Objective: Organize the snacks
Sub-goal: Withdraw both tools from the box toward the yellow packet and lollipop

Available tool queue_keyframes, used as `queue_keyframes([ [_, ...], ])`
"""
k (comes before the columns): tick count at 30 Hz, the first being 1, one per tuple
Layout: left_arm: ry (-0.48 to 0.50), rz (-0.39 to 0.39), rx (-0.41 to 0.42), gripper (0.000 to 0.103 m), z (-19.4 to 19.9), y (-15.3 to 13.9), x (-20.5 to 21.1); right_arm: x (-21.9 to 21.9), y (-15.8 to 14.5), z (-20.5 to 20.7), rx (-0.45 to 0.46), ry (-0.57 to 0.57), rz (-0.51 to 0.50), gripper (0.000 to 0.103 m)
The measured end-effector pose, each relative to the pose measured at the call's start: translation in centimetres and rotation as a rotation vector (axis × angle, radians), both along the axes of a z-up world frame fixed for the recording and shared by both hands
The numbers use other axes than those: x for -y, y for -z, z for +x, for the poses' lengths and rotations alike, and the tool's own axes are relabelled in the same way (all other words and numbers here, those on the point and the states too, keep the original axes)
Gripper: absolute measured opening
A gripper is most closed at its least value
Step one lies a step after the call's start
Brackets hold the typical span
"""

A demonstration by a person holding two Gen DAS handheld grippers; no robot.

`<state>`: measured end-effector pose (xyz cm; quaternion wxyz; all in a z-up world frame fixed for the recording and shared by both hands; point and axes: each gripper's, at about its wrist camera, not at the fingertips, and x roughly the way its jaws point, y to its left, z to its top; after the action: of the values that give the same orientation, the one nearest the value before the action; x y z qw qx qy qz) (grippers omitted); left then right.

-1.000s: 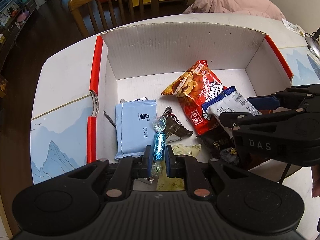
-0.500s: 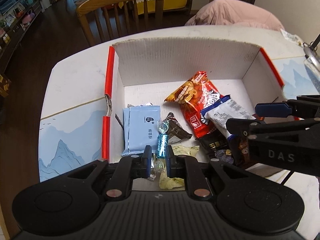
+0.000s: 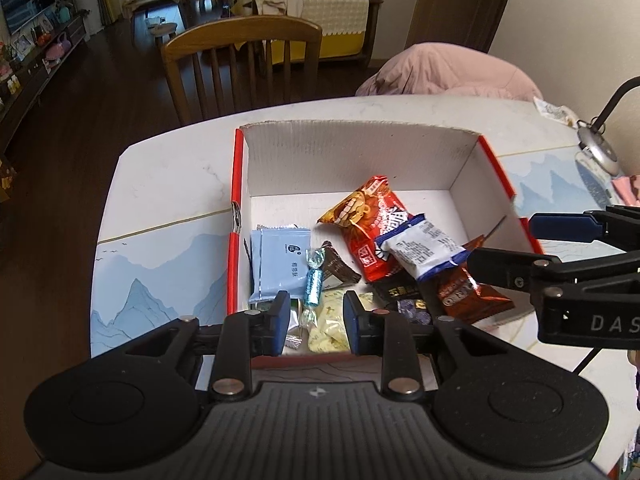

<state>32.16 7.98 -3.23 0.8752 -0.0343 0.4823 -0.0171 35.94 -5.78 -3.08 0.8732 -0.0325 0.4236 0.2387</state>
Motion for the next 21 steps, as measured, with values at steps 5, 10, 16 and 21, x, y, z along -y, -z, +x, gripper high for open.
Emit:
queue_keyframes([
  [5, 0.008, 0.009, 0.043, 0.028, -2.0, -1.2, 0.0, 0.3, -1.1, -2.3, 0.023, -0.026, 0.034, 0.081],
  [10, 0.017, -0.001, 0.075, 0.029, -3.9, -2.0, -0.1, 0.5, -1.9, -4.8, 0.043, -0.054, 0.057, 0.084],
  [16, 0.014, -0.032, 0.115, 0.03, -6.1, -3.0, -0.3, 1.1, -2.3, -7.4, 0.081, -0.077, 0.072, 0.089],
  [21, 0.006, -0.069, 0.152, 0.059, -7.9, -3.6, -0.3, 1.3, -2.7, -9.4, 0.113, -0.085, 0.088, 0.092],
])
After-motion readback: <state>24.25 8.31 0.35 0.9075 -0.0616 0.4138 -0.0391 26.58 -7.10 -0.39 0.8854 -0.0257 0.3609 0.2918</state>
